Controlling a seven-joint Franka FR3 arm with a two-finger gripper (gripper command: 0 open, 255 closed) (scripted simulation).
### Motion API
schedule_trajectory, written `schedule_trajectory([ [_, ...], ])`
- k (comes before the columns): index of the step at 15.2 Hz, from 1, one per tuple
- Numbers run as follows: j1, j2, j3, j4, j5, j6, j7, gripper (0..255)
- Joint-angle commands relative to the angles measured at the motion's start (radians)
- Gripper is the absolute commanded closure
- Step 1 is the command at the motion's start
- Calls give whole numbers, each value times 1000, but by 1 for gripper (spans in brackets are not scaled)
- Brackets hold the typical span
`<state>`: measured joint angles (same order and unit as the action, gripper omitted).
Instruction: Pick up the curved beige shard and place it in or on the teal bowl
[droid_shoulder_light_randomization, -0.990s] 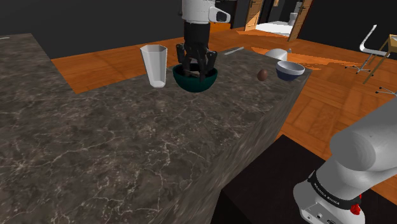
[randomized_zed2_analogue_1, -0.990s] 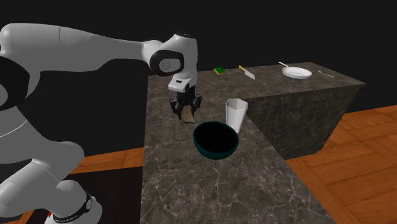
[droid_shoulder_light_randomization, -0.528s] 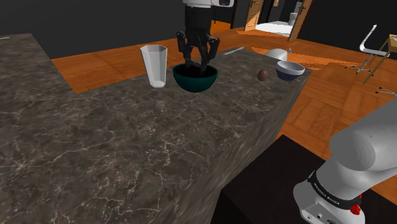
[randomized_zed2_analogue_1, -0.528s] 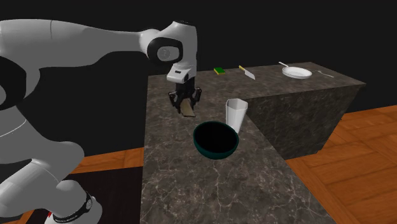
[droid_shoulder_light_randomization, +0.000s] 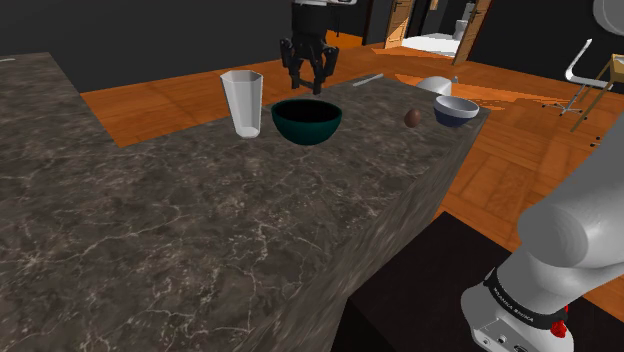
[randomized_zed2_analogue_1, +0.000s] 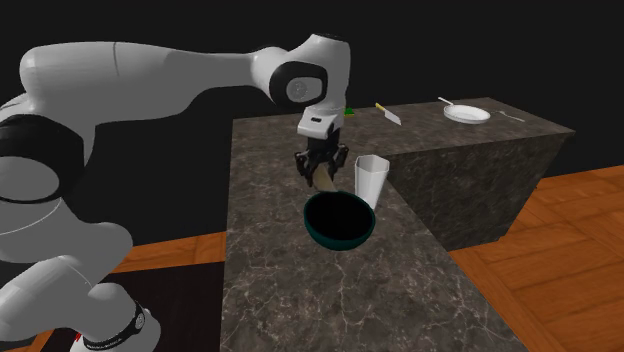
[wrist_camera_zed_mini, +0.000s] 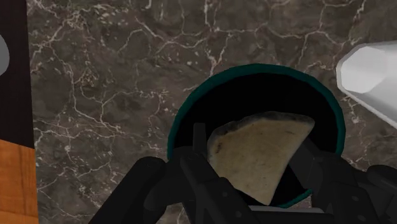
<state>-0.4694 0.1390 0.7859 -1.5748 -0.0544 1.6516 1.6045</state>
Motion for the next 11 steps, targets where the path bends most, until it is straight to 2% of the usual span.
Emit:
schedule_trajectory([
  [1, 8, 68, -10, 72, -48, -22, -6, 255],
  [3, 21, 131, -22, 143, -89, -46, -12, 255],
  [11, 3, 116, -27, 17, -79, 68, -17, 255],
])
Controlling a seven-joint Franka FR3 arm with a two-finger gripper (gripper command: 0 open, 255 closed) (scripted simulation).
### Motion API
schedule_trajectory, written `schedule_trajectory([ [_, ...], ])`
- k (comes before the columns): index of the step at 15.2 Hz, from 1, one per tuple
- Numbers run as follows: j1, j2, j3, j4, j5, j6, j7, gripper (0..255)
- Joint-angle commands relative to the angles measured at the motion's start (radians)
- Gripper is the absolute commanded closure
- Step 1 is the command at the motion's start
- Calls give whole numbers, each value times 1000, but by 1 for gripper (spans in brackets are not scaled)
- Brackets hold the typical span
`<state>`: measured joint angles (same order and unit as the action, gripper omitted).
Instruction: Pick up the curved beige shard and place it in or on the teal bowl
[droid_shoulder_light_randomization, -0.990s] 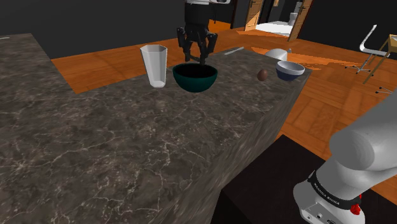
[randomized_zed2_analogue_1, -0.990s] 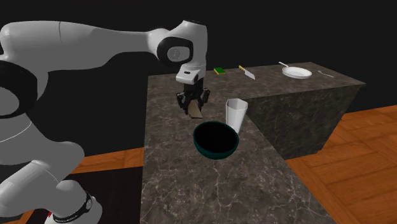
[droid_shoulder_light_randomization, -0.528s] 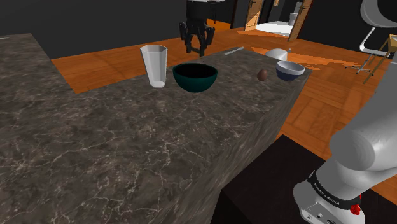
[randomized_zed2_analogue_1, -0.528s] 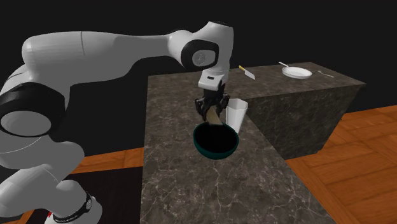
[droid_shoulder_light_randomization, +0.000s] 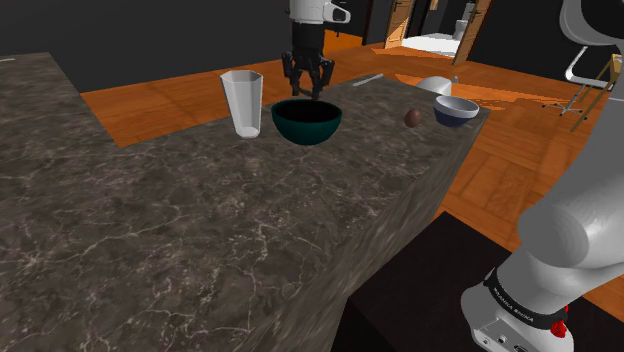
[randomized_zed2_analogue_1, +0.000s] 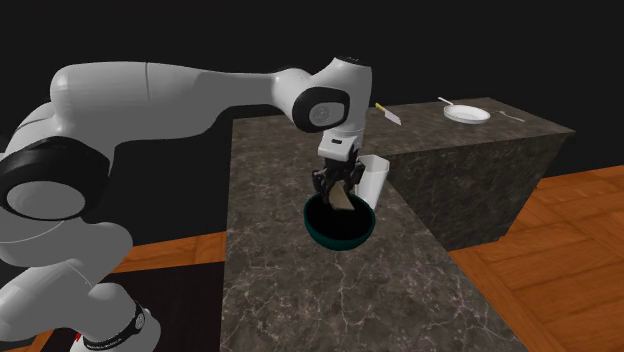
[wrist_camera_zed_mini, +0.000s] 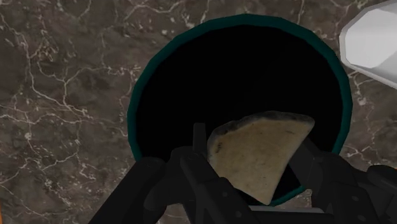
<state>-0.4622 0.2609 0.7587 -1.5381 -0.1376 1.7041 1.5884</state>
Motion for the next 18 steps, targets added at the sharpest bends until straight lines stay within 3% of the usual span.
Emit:
schedule_trajectory([
  [1, -5, -7, 0, -34, 4, 29, -1, 255],
  [5, -10, -5, -3, -91, 2, 87, -1, 255],
  [12, -10, -5, -3, -91, 2, 87, -1, 255],
  [13, -10, -5, -3, -91, 2, 87, -1, 0],
  [18, -10, -5, -3, -91, 2, 87, -1, 0],
])
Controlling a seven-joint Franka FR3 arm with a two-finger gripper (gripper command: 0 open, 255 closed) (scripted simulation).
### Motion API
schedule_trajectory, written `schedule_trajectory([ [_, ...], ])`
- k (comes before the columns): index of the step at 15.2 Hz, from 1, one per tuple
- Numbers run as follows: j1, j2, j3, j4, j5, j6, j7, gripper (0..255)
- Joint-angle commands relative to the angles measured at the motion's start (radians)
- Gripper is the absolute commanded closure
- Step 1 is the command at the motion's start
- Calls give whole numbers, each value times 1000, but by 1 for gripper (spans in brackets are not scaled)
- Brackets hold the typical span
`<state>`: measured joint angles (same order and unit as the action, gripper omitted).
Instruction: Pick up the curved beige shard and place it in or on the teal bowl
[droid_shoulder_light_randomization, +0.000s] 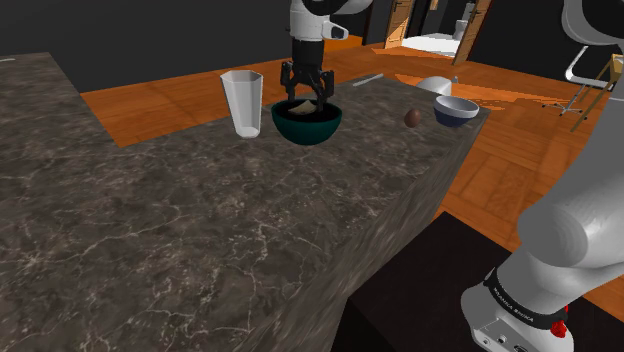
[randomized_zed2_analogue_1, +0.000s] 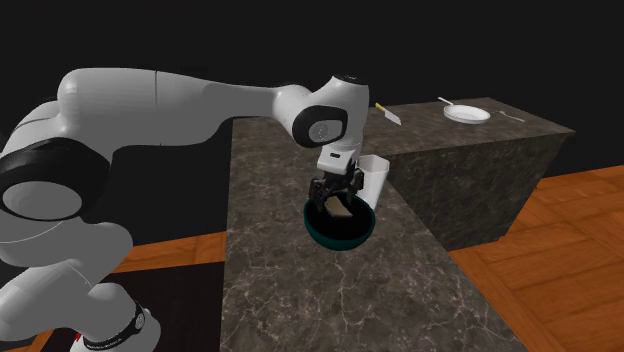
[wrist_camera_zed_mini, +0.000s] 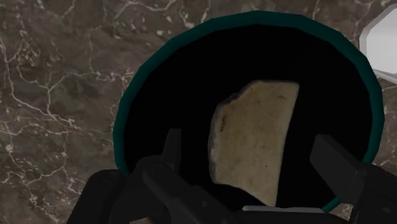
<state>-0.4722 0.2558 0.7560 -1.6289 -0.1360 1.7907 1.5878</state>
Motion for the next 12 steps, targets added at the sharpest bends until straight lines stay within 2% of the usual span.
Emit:
schedule_trajectory([
  [1, 2, 0, 1, 34, 1, -34, -1, 0],
  [4, 15, 9, 3, 139, -4, -131, 0, 0],
  [12, 15, 9, 3, 139, -4, -131, 0, 0],
])
